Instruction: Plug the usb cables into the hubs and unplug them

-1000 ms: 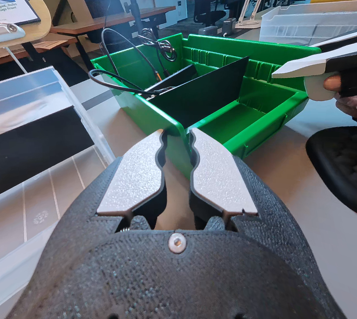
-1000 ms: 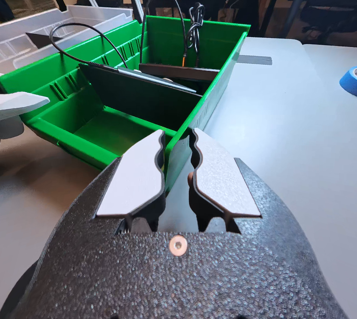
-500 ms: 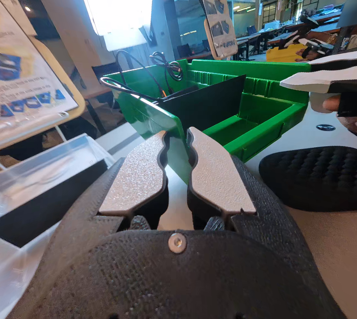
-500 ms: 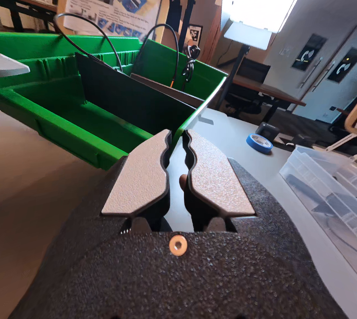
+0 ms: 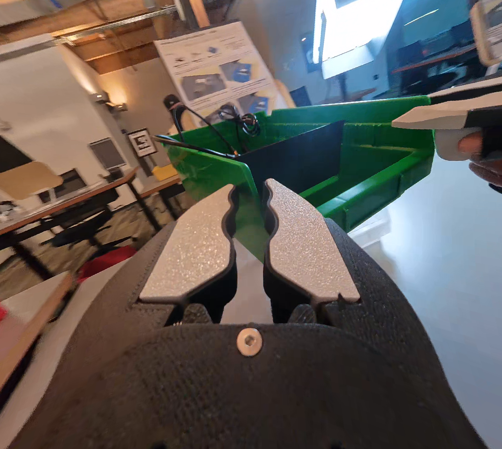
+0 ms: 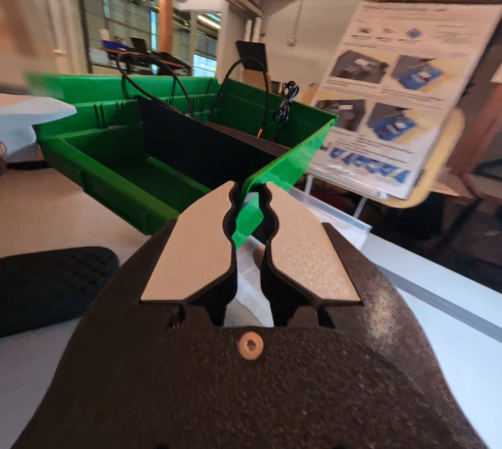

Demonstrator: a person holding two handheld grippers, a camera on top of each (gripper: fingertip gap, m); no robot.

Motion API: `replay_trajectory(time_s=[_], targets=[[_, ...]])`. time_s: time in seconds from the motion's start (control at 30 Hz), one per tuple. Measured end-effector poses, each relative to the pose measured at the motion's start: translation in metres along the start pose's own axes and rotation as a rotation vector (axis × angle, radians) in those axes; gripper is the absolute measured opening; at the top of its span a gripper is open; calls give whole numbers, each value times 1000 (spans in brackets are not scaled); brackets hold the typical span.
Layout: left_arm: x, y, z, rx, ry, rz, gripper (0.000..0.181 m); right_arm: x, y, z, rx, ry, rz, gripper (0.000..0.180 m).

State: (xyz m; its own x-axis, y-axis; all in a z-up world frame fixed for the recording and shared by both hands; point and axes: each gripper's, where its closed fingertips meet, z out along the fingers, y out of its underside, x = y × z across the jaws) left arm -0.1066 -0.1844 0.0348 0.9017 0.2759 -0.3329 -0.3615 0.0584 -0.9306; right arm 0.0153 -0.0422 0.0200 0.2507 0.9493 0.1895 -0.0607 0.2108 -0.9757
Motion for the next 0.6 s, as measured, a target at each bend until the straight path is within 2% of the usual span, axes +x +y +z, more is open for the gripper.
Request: replay_trajectory(time_s=[0.17, 0.27, 0.37, 0.5, 0.6], targets=[[-60, 34, -49, -113, -159, 99, 17, -68, 17, 72, -35, -216, 94, 14], [-81, 61, -64, -174, -185, 63, 17, -97, 43, 100, -80, -289, 136, 14], [-93, 95, -64, -241, -196, 69, 16, -113, 77, 117, -126, -311, 146, 14], [-97, 121, -53, -249, -168, 68, 13, -118, 112, 124, -157, -332, 227, 15], [-103, 131, -43, -220, -156, -33, 13, -116, 128, 135, -212, -272, 170, 16]])
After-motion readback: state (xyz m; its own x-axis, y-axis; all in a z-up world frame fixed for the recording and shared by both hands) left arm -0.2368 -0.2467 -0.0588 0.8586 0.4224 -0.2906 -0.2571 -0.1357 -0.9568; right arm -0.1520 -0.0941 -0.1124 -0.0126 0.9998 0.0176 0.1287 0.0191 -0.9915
